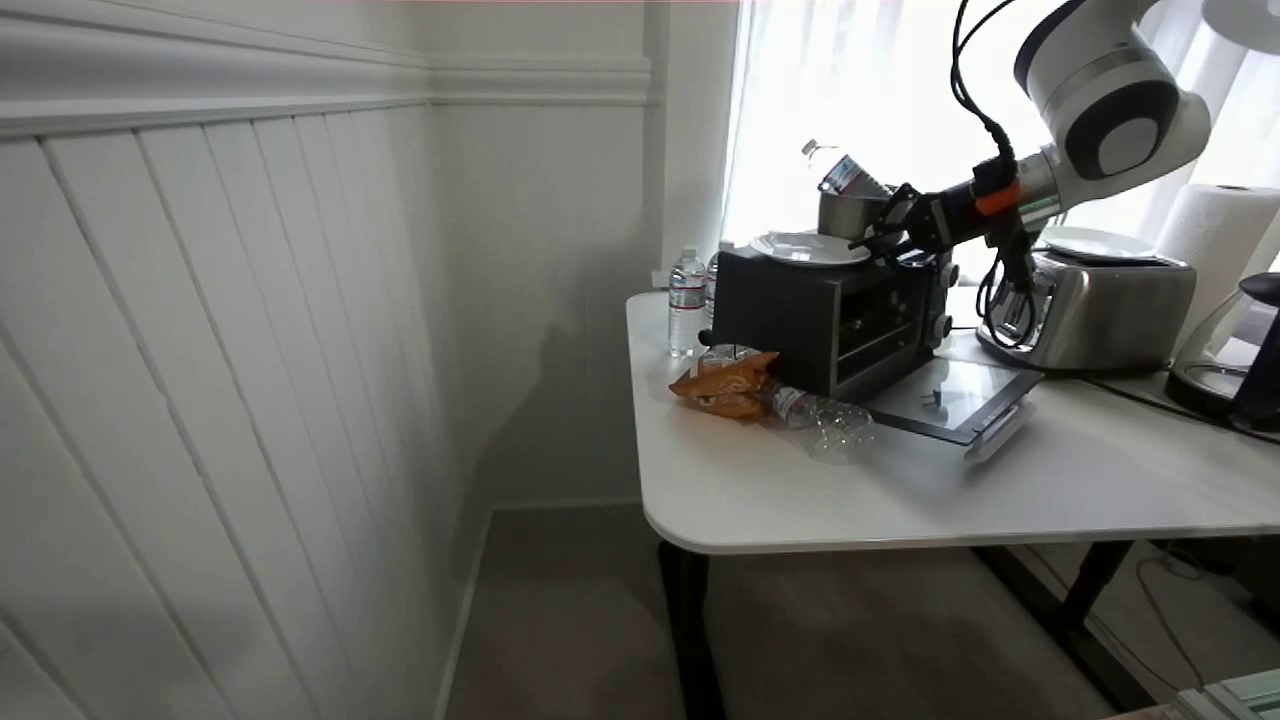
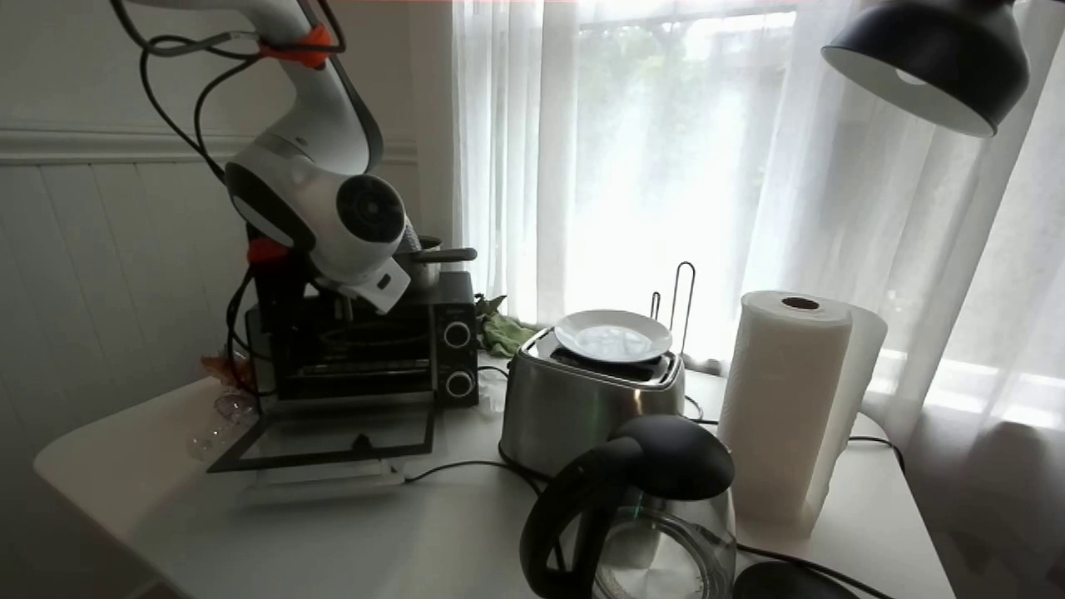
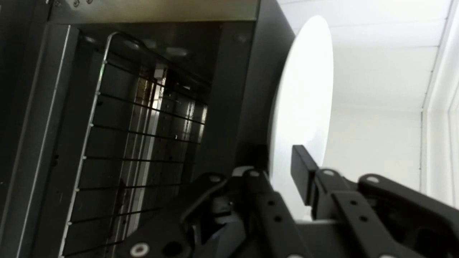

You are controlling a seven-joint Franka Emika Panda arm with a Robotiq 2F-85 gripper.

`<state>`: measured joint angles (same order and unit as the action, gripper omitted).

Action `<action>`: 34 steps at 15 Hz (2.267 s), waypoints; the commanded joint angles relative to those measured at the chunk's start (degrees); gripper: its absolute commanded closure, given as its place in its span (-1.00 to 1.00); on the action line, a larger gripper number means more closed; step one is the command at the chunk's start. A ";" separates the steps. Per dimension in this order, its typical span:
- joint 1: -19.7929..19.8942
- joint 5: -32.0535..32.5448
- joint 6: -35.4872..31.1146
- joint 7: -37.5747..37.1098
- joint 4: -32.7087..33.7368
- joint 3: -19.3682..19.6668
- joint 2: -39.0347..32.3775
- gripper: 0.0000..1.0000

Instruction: Pick the white plate and put it on top of the oven

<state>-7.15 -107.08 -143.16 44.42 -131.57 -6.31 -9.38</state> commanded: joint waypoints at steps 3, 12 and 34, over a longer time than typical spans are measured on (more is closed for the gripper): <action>-1.23 -0.65 -1.77 -0.92 0.33 0.34 1.48 -0.41; -1.07 10.47 -5.97 -10.69 -3.73 -0.01 7.85 -1.00; 11.30 101.03 41.68 -22.61 12.66 6.68 25.10 -1.00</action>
<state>6.57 -9.04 -112.74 13.76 -127.37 -4.87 15.70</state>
